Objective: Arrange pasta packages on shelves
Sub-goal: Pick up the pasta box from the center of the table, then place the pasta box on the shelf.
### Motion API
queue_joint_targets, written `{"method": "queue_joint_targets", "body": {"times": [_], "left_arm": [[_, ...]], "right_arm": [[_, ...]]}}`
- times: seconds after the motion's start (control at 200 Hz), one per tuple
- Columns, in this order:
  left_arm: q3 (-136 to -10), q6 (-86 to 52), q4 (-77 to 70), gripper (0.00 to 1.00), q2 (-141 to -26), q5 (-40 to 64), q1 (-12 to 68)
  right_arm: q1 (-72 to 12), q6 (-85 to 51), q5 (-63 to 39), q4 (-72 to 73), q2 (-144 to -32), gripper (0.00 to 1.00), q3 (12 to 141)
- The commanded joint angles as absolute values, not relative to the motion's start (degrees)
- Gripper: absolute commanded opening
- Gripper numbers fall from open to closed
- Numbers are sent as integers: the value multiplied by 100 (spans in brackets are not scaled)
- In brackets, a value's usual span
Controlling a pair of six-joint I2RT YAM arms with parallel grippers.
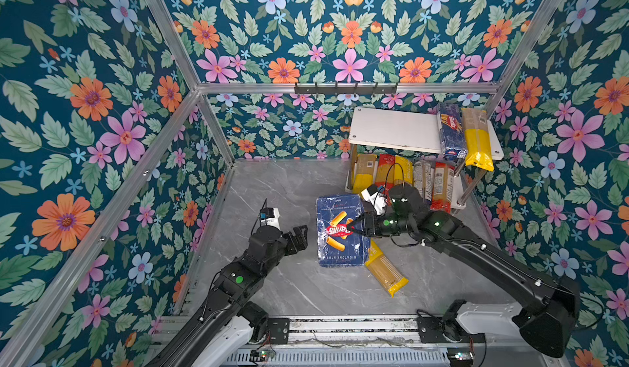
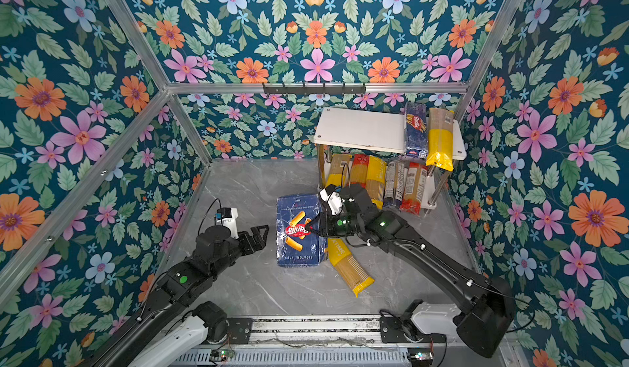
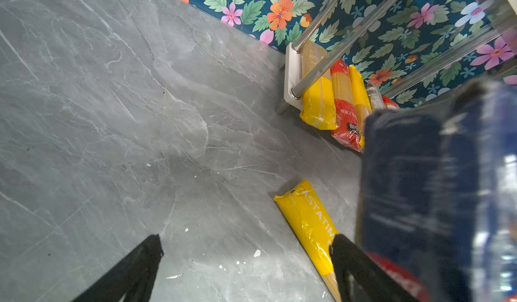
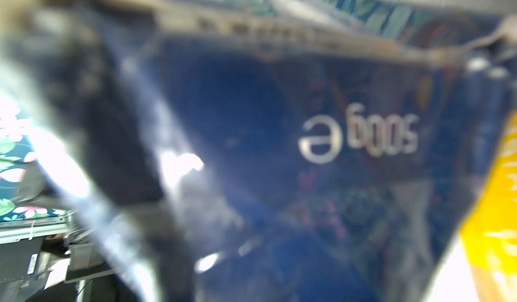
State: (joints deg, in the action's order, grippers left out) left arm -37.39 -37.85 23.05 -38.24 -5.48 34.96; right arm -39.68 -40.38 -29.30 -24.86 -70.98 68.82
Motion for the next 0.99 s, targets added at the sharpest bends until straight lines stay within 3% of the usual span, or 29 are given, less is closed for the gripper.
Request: {"method": "queue_joint_targets", "body": {"times": [0.0,0.435,0.99], "left_arm": [[-3915,-3506,2314,99,-3940,-585,3498],[-4920,-3011,1817,99,-5109,-241,3498],[-5891,-2761,1399,99,-6381,86,3489]], "right_arm": [[-3707,-3580,-2707,-3034,-6949,29,7405],[-2182,-2689,-2704,-4379,-7587,29,10151],[-423,-1956,-3076,-5339,-10262,30,14424]]}}
